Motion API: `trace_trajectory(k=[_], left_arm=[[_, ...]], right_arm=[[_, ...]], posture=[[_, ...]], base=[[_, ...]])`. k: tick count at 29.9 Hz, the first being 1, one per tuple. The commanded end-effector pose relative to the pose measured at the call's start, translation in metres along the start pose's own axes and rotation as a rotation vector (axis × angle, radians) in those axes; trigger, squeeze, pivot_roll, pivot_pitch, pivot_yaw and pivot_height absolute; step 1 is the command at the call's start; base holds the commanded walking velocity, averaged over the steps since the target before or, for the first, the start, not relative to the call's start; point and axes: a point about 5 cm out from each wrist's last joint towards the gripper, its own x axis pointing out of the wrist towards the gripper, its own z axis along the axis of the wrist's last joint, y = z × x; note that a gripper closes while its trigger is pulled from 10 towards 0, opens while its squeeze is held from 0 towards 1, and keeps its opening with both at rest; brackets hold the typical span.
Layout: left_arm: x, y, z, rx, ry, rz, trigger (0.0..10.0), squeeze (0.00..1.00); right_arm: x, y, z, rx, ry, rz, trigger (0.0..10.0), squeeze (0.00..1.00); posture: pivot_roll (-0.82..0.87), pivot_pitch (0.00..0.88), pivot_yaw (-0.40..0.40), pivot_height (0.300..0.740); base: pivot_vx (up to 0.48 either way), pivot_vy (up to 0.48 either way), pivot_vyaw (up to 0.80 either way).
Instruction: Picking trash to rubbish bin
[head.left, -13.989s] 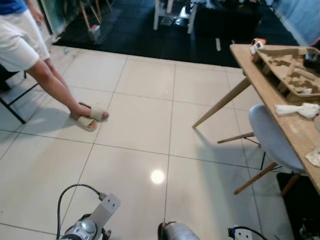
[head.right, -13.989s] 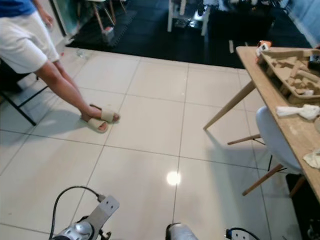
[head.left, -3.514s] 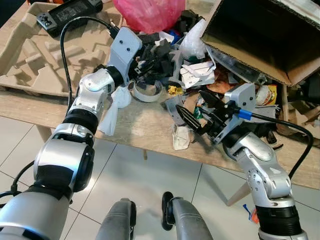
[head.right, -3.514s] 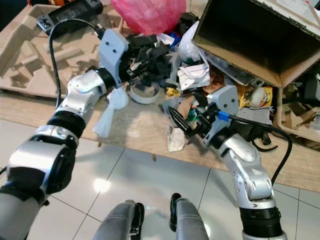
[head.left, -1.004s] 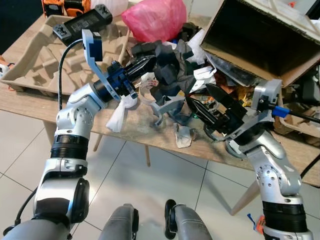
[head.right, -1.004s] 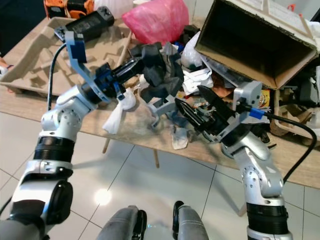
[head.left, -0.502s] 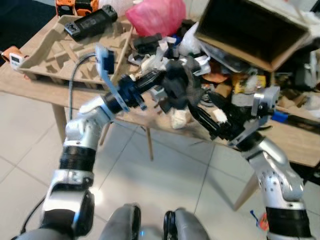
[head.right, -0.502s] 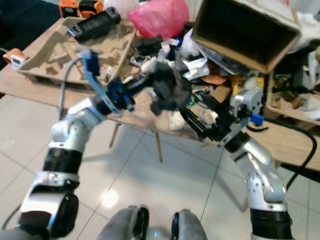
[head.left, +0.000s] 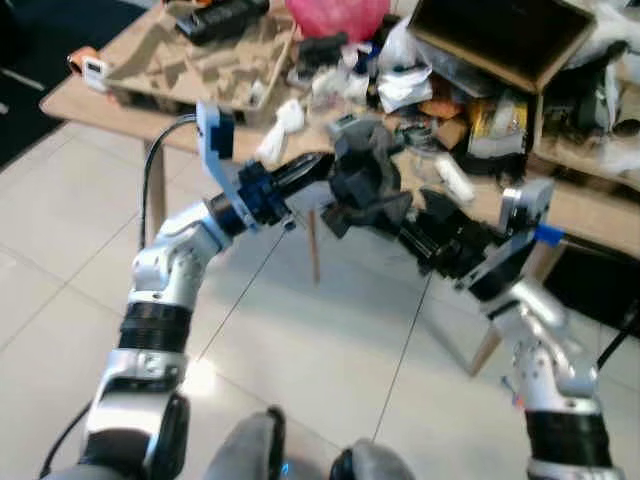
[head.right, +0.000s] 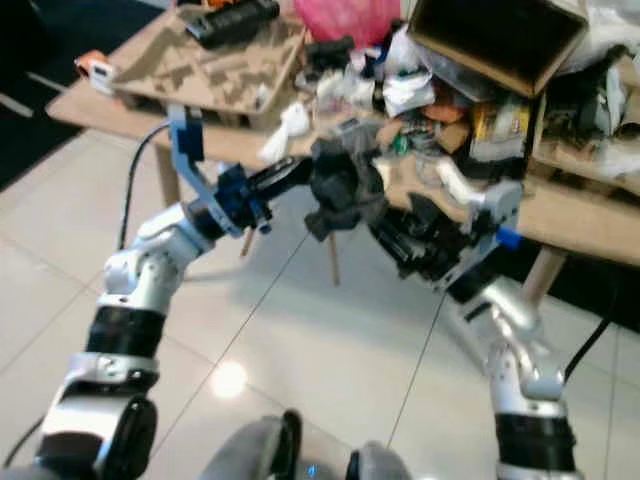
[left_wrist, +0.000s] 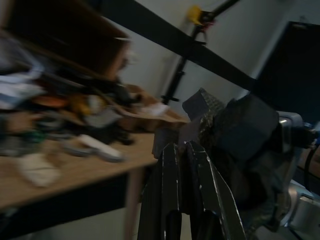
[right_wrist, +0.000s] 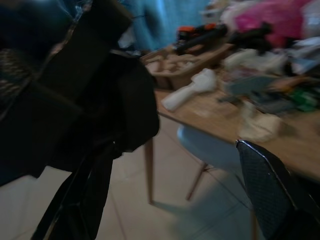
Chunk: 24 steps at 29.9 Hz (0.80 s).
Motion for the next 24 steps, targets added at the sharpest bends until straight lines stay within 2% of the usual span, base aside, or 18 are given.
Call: trace_trajectory(k=[1, 4, 12, 13, 14, 15, 17, 18, 20, 21, 24], left_arm=[[-0.001, 0.001, -0.013, -0.027, 0.035, 0.008, 10.0, 0.00], [-0.010, 0.009, -0.032, -0.040, 0.096, 0.074, 10.0, 0.00], [-0.012, 0.010, -0.036, -0.041, 0.110, 0.085, 10.0, 0.00], [-0.031, 0.024, -0.059, -0.064, 0.173, 0.220, 10.0, 0.00], [-0.031, 0.024, -0.059, -0.064, 0.173, 0.220, 10.0, 0.00], [-0.060, 0.037, -0.089, -0.099, 0.266, 0.404, 10.0, 0.00], [-0.077, 0.041, -0.102, -0.108, 0.322, 0.508, 10.0, 0.00], [-0.077, 0.041, -0.102, -0.108, 0.322, 0.508, 10.0, 0.00], [-0.096, 0.044, -0.113, -0.108, 0.391, 0.605, 10.0, 0.00], [-0.096, 0.044, -0.113, -0.108, 0.391, 0.605, 10.0, 0.00], [-0.136, 0.045, -0.129, -0.118, 0.497, 0.812, 10.0, 0.00]], right_arm=[[-0.001, -0.002, -0.006, -0.010, 0.019, -0.027, 10.0, 0.00], [-0.005, -0.009, -0.019, 0.002, 0.067, -0.082, 10.0, 0.00], [-0.006, -0.011, -0.022, 0.007, 0.080, -0.099, 10.0, 0.00], [-0.017, -0.028, -0.040, 0.027, 0.146, -0.225, 10.0, 0.00], [-0.017, -0.028, -0.040, 0.027, 0.146, -0.225, 10.0, 0.00], [-0.036, -0.049, -0.064, 0.055, 0.238, -0.391, 10.0, 0.00], [-0.048, -0.058, -0.076, 0.073, 0.282, -0.481, 10.0, 0.00], [-0.048, -0.058, -0.076, 0.073, 0.282, -0.481, 10.0, 0.00], [-0.061, -0.065, -0.088, 0.095, 0.325, -0.574, 10.0, 0.00], [-0.061, -0.065, -0.088, 0.095, 0.325, -0.574, 10.0, 0.00], [-0.088, -0.075, -0.110, 0.142, 0.398, -0.742, 10.0, 0.00]], posture=[[0.11, 0.103, -0.021, 0.740], [0.11, 0.107, -0.020, 0.740], [0.11, 0.107, -0.020, 0.740], [0.11, 0.111, -0.021, 0.740], [0.11, 0.111, -0.021, 0.740], [0.10, 0.115, -0.024, 0.740], [0.10, 0.115, -0.024, 0.740], [0.10, 0.115, -0.024, 0.740], [0.10, 0.115, -0.024, 0.740], [0.10, 0.115, -0.024, 0.740], [0.10, 0.119, -0.027, 0.740]], base=[[0.000, 0.000, 0.00], [0.000, 0.000, -0.80], [0.000, 0.000, -0.80], [0.000, 0.000, -0.80], [0.000, 0.000, -0.80], [0.000, 0.000, -0.80], [0.000, 0.000, -0.80], [0.000, 0.000, -0.80], [0.000, 0.000, -0.80], [0.000, 0.000, -0.80], [0.000, 0.000, -0.80]])
